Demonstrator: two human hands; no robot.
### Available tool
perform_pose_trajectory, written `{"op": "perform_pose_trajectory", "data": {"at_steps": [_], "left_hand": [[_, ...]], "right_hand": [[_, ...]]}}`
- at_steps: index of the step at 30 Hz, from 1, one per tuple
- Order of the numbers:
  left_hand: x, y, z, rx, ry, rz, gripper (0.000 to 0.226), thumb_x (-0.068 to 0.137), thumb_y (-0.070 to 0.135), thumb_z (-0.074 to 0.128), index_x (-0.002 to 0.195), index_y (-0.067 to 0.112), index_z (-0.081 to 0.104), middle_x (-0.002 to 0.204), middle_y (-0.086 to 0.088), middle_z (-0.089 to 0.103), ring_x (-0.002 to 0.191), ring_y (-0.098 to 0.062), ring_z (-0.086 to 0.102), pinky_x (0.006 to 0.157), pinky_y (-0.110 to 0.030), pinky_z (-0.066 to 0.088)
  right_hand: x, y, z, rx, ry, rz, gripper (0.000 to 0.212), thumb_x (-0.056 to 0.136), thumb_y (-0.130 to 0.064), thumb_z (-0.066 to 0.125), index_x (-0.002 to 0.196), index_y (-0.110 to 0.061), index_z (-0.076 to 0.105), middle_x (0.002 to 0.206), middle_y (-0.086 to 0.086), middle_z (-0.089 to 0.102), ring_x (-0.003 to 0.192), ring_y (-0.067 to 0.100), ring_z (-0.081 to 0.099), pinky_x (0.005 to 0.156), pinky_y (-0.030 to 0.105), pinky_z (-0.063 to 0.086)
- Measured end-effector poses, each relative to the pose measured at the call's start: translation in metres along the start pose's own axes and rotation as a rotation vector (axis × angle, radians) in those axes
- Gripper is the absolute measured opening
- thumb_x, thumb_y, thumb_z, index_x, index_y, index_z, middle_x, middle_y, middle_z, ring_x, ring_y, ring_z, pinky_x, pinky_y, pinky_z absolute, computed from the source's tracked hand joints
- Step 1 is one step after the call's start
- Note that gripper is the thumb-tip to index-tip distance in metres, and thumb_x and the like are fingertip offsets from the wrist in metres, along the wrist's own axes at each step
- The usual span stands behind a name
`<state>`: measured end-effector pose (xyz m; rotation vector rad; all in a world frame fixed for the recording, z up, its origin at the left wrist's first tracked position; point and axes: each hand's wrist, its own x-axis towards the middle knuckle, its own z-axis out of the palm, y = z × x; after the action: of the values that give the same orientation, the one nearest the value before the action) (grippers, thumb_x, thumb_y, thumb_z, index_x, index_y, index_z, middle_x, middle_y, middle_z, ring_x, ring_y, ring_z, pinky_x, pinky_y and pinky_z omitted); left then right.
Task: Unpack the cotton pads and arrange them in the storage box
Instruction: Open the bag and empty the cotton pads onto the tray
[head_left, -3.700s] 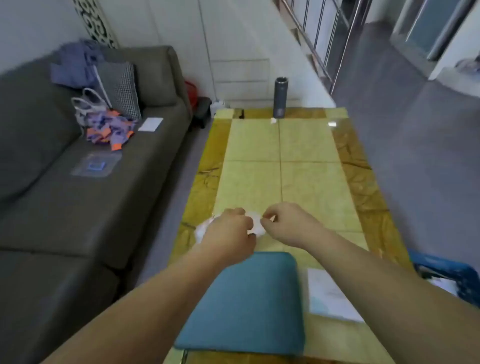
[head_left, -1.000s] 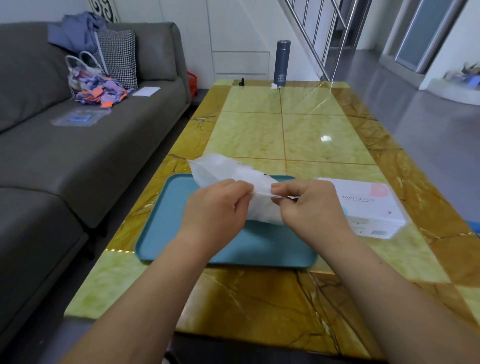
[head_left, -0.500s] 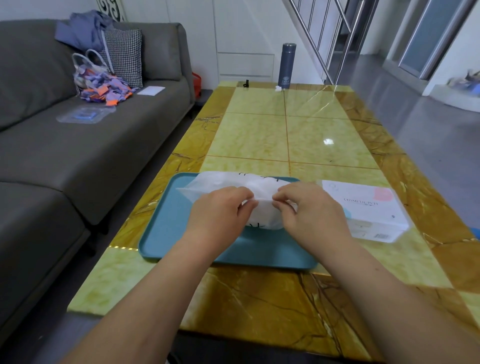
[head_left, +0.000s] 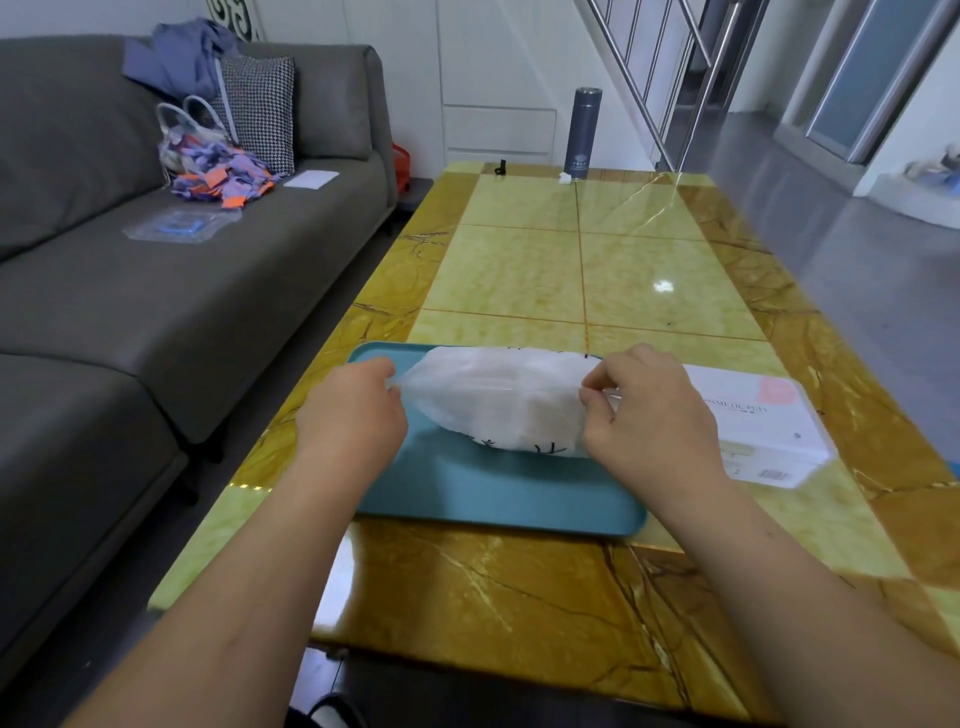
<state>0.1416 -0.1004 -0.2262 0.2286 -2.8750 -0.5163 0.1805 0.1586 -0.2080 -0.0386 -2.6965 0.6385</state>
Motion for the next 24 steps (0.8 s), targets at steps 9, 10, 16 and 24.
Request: {"op": "perform_pose_trajectory", "data": {"at_steps": [9,10,16,24], "left_hand": [[-0.047,0.066,0.026,-0.232,-0.009,0.657,0.022,0.09,0.02,0.067,0.112,0.017,0.067,0.116,0.001,0.06,0.099,-0.024,0.06,0.072,-0.046,0.056],[-0.049,0.069,0.027,-0.25,0.008,0.65,0.021,0.09,0.017,0.067,0.111,0.016,0.066,0.117,0.0,0.058,0.093,-0.024,0.06,0.066,-0.046,0.056],[-0.046,0.073,0.032,-0.289,0.103,0.567,0.019,0.1,0.035,0.056,0.086,0.023,0.055,0.097,0.005,0.052,0.074,-0.024,0.058,0.058,-0.04,0.049],[-0.045,0.068,0.026,-0.019,-0.105,0.424,0.028,0.097,0.057,0.052,0.101,0.033,0.066,0.099,0.011,0.058,0.086,-0.02,0.063,0.07,-0.038,0.055]], "right_hand": [[-0.001,-0.006,-0.006,0.086,-0.14,0.016,0.013,0.092,-0.027,0.059,0.083,-0.029,0.068,0.091,-0.011,0.053,0.097,0.016,0.057,0.079,0.038,0.052],[-0.001,-0.005,-0.007,0.093,-0.146,0.02,0.014,0.092,-0.026,0.059,0.082,-0.028,0.068,0.091,-0.011,0.054,0.095,0.016,0.058,0.078,0.038,0.053],[0.001,0.0,-0.017,0.118,-0.229,0.025,0.011,0.088,-0.042,0.068,0.085,-0.032,0.071,0.097,-0.012,0.06,0.094,0.011,0.059,0.083,0.038,0.053],[0.008,0.003,-0.014,0.046,-0.2,0.023,0.011,0.103,-0.028,0.053,0.096,-0.025,0.06,0.1,-0.007,0.063,0.093,0.021,0.059,0.077,0.038,0.049]]}}
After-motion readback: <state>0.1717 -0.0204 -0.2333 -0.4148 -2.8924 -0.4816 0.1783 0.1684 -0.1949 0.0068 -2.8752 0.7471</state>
